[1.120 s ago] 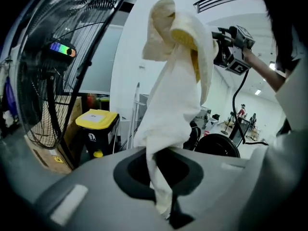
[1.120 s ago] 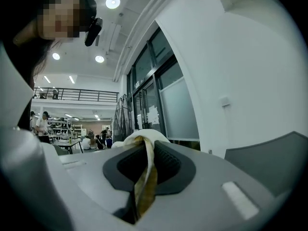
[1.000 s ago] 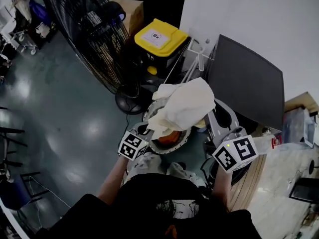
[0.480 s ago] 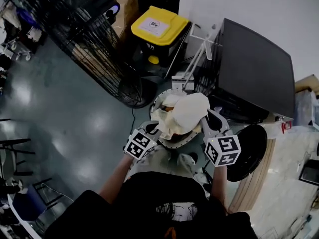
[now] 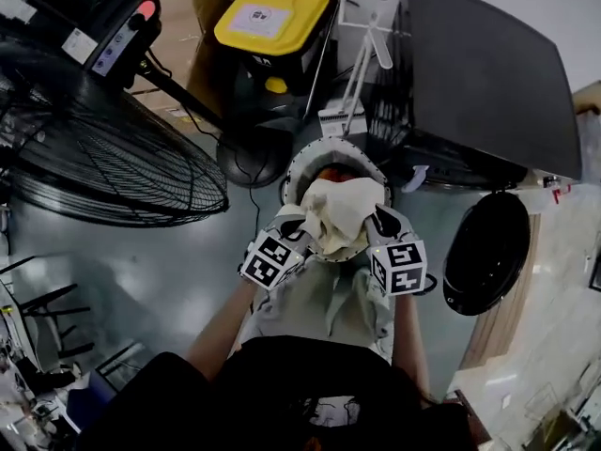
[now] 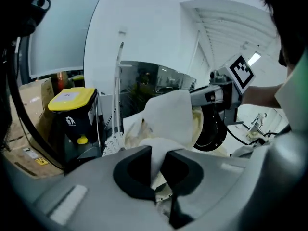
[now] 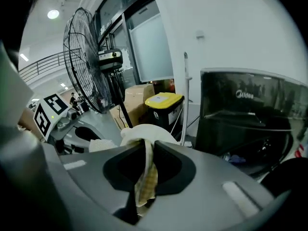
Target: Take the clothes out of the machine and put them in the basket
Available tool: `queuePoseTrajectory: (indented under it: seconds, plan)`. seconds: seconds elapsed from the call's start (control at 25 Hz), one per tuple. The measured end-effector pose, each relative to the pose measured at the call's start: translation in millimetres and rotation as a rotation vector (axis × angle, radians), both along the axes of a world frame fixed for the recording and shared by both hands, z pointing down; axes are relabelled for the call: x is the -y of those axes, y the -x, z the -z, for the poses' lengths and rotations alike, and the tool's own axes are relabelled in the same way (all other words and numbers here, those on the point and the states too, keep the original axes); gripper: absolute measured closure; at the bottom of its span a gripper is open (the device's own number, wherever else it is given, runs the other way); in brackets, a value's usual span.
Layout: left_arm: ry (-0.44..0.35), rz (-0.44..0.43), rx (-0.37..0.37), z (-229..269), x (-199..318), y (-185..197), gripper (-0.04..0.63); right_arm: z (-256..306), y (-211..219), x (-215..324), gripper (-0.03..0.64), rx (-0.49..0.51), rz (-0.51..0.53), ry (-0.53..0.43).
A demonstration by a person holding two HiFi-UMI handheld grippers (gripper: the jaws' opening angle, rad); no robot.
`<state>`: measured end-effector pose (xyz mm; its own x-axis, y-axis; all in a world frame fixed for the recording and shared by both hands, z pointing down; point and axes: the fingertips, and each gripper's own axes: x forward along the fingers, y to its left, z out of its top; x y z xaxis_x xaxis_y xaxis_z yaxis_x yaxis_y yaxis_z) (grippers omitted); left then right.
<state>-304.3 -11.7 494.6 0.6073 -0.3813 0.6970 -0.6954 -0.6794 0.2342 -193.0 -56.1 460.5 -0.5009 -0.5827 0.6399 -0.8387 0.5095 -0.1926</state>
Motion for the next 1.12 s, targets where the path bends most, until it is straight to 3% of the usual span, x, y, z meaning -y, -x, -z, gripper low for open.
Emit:
queuePoseTrajectory:
  seconds: [0.44,0.88,0.96,1.12]
  plan:
    - [0.067,0.021,0.098,-78.4,31.1,14.2,0.588,-149.7,21.0,-3.1,0.555,-0.027,-0.011,0.204]
    - [0.169,0.017,0.130,-150.5,44.5,29.4,0.588,-251.8,60.3,-11.6,0.548,0.103,-0.095,0.452]
    - [0.193,0.015,0.123,-159.9,43.7,26.3,0.586,-260.6,66.3,-12.8,0.519,0.126,-0.093,0.476]
    - [0.227,0.011,0.114,-168.9,37.4,18.0,0.474,-272.7,75.7,-25.0,0.357,0.143,-0.057,0.551]
